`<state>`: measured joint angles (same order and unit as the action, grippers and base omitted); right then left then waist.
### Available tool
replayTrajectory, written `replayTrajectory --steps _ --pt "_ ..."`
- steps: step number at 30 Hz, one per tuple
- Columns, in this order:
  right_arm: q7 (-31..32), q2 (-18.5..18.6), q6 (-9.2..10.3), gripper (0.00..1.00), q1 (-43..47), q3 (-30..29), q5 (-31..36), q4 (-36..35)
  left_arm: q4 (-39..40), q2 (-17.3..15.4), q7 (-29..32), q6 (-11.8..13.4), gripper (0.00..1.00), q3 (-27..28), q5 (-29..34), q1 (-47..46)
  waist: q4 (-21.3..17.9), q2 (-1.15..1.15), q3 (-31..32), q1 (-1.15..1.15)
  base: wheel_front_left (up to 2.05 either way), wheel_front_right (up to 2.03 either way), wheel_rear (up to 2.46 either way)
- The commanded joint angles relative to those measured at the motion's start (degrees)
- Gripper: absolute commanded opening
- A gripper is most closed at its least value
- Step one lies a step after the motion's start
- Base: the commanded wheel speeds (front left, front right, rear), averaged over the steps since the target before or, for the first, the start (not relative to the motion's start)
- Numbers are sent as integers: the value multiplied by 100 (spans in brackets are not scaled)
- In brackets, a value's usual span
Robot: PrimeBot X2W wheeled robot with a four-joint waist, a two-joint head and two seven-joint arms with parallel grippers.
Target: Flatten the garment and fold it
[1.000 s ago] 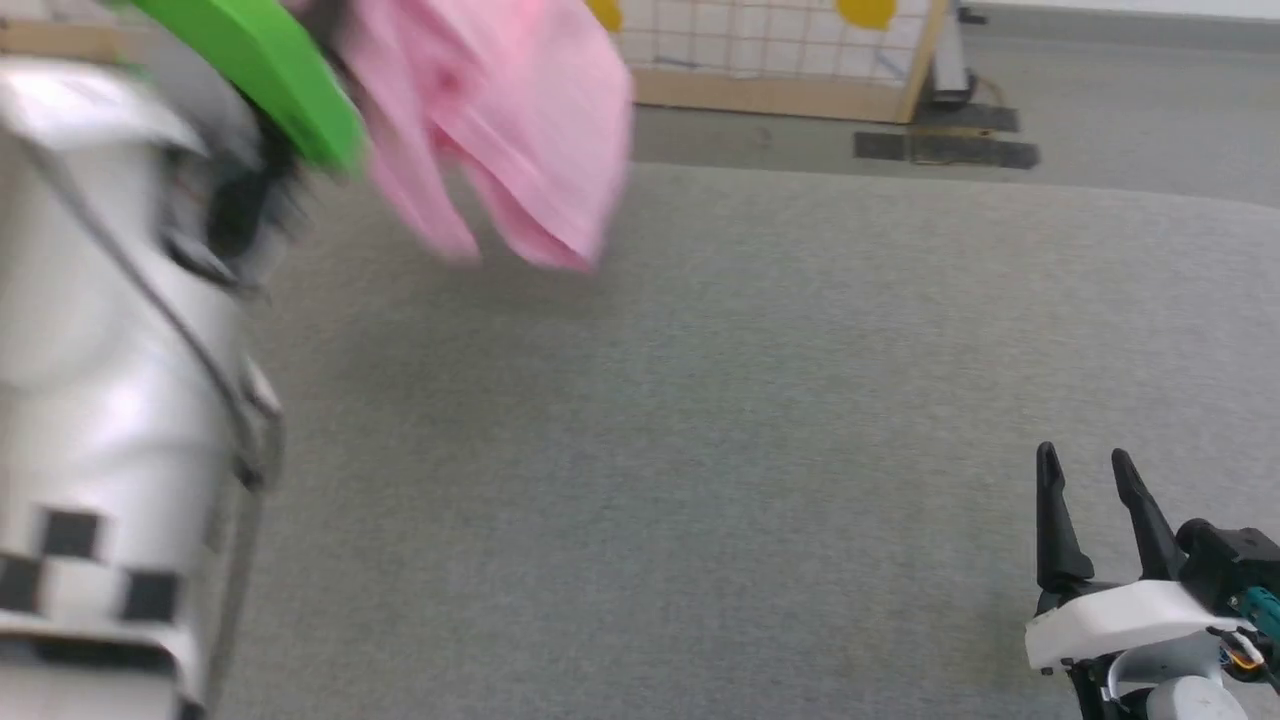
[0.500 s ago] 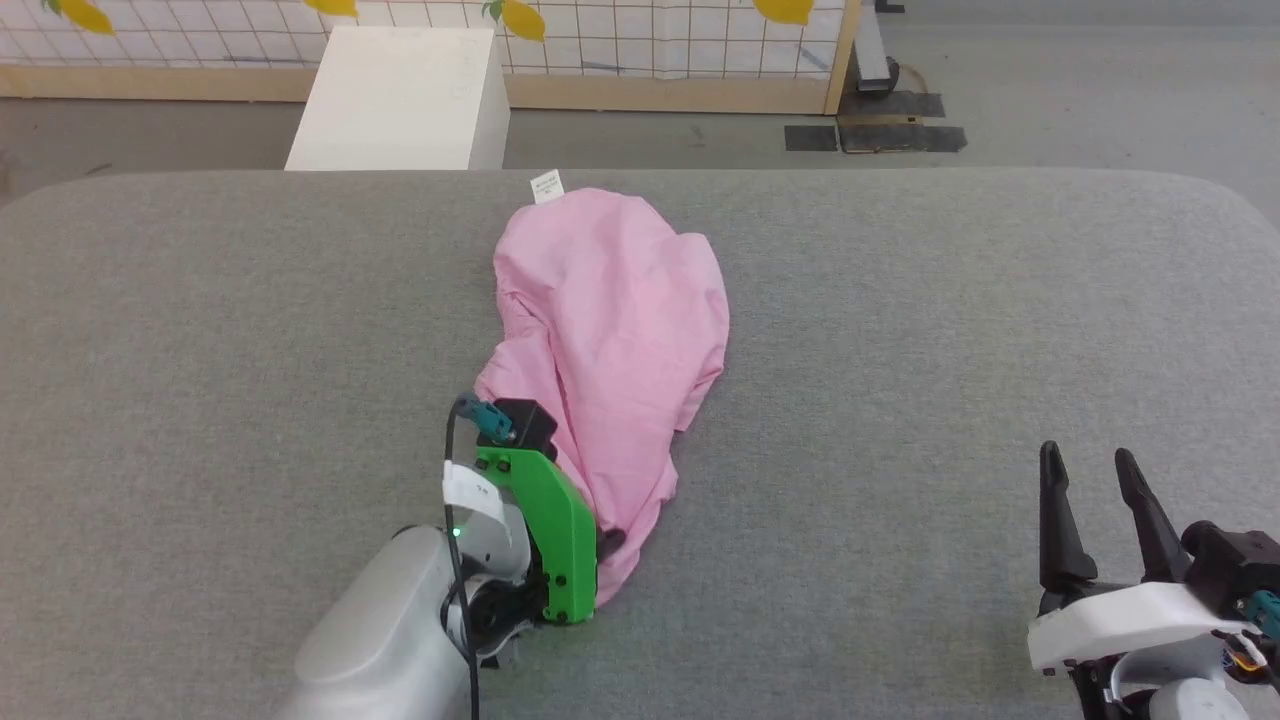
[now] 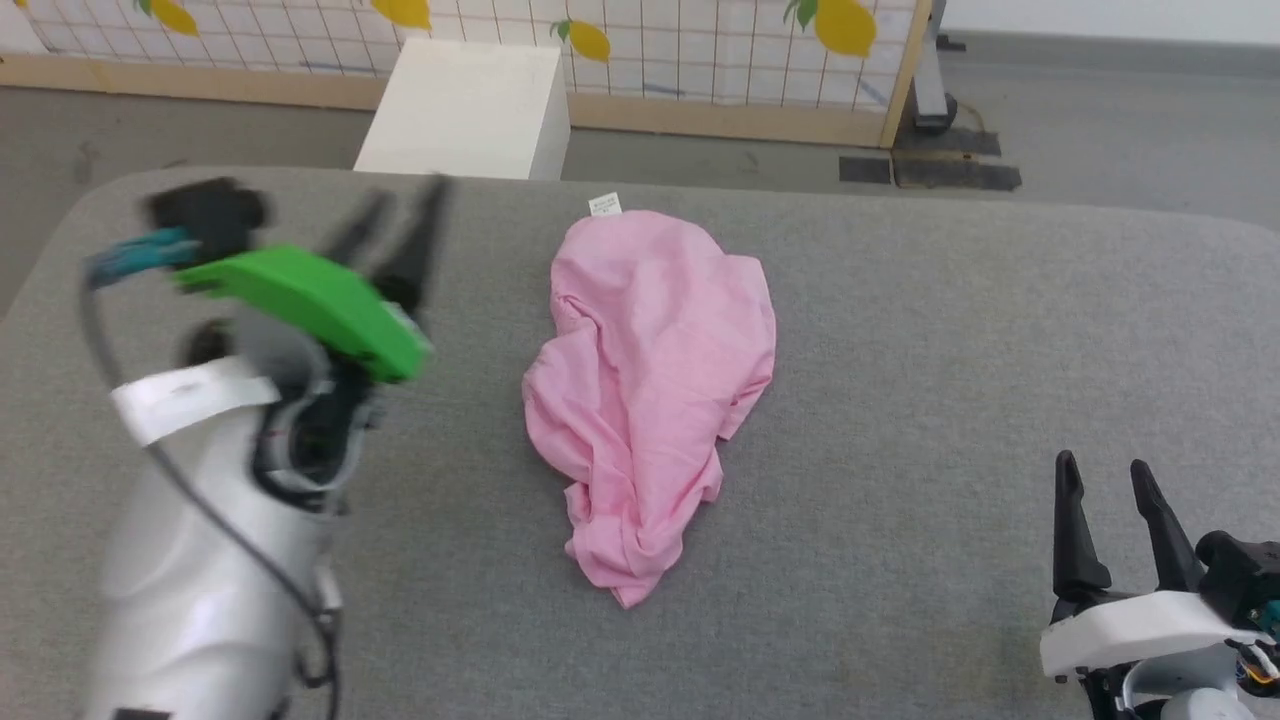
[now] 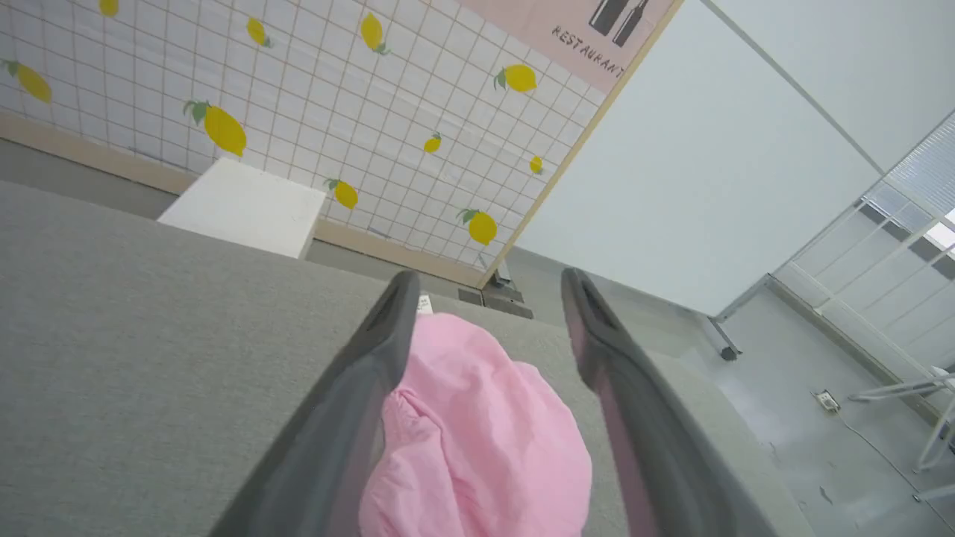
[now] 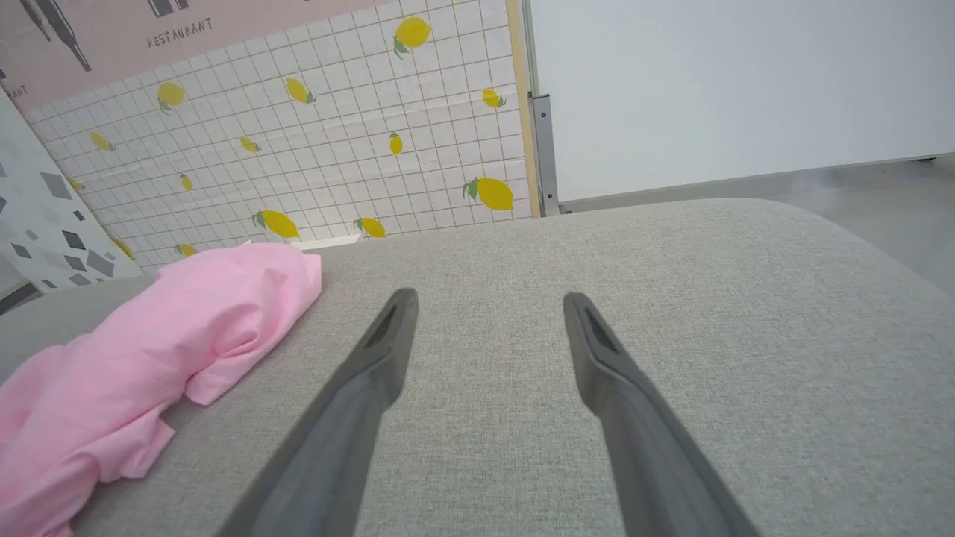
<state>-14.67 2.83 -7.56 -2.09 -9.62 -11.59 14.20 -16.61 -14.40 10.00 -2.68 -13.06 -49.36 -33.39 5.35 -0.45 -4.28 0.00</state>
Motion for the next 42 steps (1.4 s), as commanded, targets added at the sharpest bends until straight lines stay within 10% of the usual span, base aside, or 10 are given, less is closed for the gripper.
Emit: replayTrajectory --steps 1,10,29,42 --pt "-32 5 8 100 13 8 -10 14 67 -178 -355 84 100 109 273 127 26 45 93 0 0 0 0" --pt "-32 5 8 100 97 83 -82 42 426 -792 -2305 535 100 309 1713 1318 -71 45 266 0 0 0 0" --pt "62 5 8 100 -142 470 -24 317 565 -72 -2498 677 100 517 1865 3018 -231 45 104 0 0 0 0" --pt "2895 5 8 100 -2905 1562 436 1533 706 231 -2499 311 100 530 2211 2583 472 45 -753 0 0 0 0"
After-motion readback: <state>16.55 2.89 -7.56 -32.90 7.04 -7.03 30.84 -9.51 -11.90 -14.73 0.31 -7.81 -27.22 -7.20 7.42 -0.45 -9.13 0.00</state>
